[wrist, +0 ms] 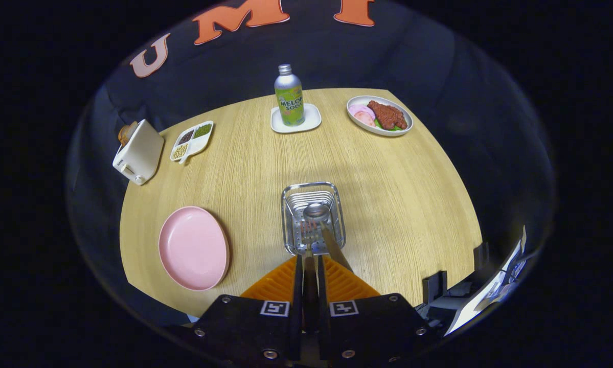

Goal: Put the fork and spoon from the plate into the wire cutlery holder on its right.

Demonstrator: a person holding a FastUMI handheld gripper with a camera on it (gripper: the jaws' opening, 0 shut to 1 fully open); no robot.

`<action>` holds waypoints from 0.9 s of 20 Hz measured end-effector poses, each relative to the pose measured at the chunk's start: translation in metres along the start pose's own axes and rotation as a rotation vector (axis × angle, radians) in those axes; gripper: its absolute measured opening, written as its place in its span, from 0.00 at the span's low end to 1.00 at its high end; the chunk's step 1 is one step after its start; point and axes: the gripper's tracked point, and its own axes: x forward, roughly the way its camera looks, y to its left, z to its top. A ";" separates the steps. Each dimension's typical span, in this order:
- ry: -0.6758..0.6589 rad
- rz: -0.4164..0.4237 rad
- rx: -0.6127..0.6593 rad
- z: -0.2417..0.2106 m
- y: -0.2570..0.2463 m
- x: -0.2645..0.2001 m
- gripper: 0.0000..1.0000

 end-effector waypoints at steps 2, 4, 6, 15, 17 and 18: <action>-0.057 0.020 0.001 0.015 0.006 -0.007 0.15; -0.140 0.028 -0.015 0.036 0.009 -0.015 0.23; -0.232 0.021 -0.037 0.057 0.010 -0.026 0.31; -0.706 0.010 -0.117 0.168 0.025 -0.112 0.73; -0.756 0.003 -0.117 0.181 0.024 -0.131 0.82; -0.784 0.004 -0.113 0.189 0.026 -0.140 0.86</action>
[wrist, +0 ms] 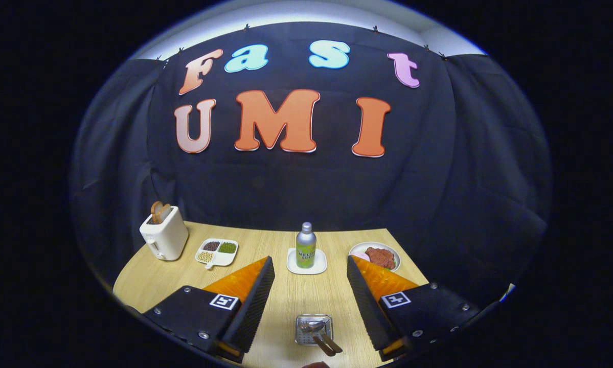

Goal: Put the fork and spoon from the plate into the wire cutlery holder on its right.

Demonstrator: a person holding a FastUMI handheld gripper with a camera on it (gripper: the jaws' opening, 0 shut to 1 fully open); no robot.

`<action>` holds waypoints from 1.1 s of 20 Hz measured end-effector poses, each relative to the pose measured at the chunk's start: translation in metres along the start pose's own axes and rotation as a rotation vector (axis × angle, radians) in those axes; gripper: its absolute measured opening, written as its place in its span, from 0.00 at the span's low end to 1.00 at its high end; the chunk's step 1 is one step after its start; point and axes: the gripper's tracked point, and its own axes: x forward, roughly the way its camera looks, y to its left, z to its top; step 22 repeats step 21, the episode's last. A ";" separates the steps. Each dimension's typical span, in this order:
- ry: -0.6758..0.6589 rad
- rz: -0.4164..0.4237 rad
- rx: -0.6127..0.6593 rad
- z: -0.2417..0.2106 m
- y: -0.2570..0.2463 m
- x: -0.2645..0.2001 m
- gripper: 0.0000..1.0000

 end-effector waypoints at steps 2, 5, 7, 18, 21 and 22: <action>-0.051 -0.004 0.010 0.023 -0.002 -0.005 0.87; -0.115 -0.011 0.025 0.049 -0.007 -0.009 0.88; -0.139 -0.015 0.041 0.059 -0.010 -0.011 0.88; -0.276 -0.042 0.058 0.104 -0.021 -0.026 0.91; -0.297 -0.036 0.057 0.109 -0.019 -0.030 0.91; -0.297 -0.036 0.057 0.109 -0.019 -0.030 0.91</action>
